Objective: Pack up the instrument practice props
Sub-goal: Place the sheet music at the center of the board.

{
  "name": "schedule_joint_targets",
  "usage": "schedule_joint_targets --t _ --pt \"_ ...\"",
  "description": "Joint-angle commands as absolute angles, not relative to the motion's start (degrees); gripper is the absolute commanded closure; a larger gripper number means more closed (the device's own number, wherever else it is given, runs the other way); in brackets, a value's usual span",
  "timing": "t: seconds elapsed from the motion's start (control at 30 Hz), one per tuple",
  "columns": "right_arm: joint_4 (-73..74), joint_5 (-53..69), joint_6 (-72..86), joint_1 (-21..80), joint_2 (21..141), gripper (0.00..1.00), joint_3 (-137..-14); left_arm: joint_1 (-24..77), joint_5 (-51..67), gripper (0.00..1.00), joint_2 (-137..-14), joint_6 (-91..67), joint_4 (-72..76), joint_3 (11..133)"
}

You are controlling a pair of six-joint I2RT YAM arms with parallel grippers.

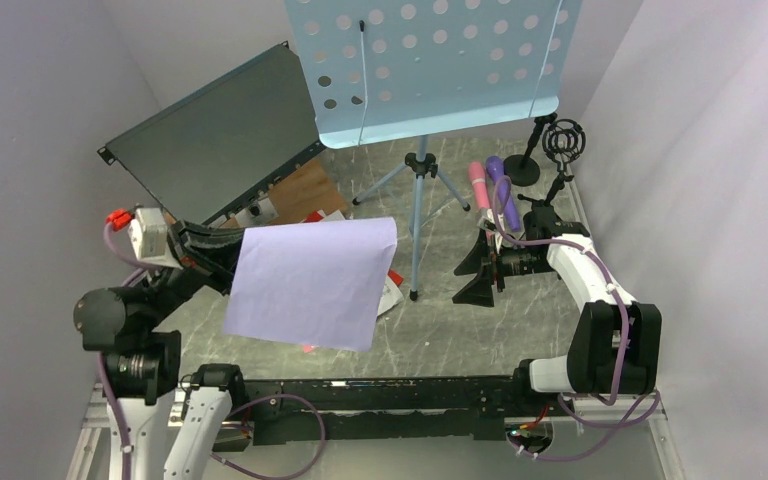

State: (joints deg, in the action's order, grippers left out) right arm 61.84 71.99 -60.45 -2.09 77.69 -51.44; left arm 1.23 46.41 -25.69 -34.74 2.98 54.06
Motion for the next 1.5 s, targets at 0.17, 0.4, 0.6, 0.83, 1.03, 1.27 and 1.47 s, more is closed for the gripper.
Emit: schedule_joint_targets --t 0.17,0.4,0.6,0.83,1.03,1.27,1.47 --pt "60.8 72.4 -61.4 -1.9 77.8 0.00 -53.2 1.9 55.8 1.00 -30.8 -46.7 9.7 47.0" --pt "60.5 72.3 -61.1 -1.9 78.1 0.00 -53.2 2.9 55.4 1.00 -32.2 -45.3 0.9 43.4" --pt "60.4 72.1 -61.0 -1.9 78.5 0.00 -53.2 4.6 52.2 1.00 -33.2 -39.3 -12.3 44.5" --pt "60.1 72.0 -60.7 -1.9 78.7 0.00 -53.1 5.5 47.5 1.00 -34.8 -35.2 -23.5 46.2" --pt "59.9 71.7 -60.5 -1.9 79.0 0.01 -53.2 8.8 42.4 1.00 -37.3 -34.5 -29.0 47.2" --pt "59.7 71.5 -60.3 -1.9 79.0 0.01 -53.1 20.8 30.6 1.00 -43.8 -33.9 -32.3 49.5" --pt "59.8 71.3 -60.3 -1.9 78.9 0.00 -53.1 28.6 18.1 1.00 -48.0 -34.9 -35.5 51.8"
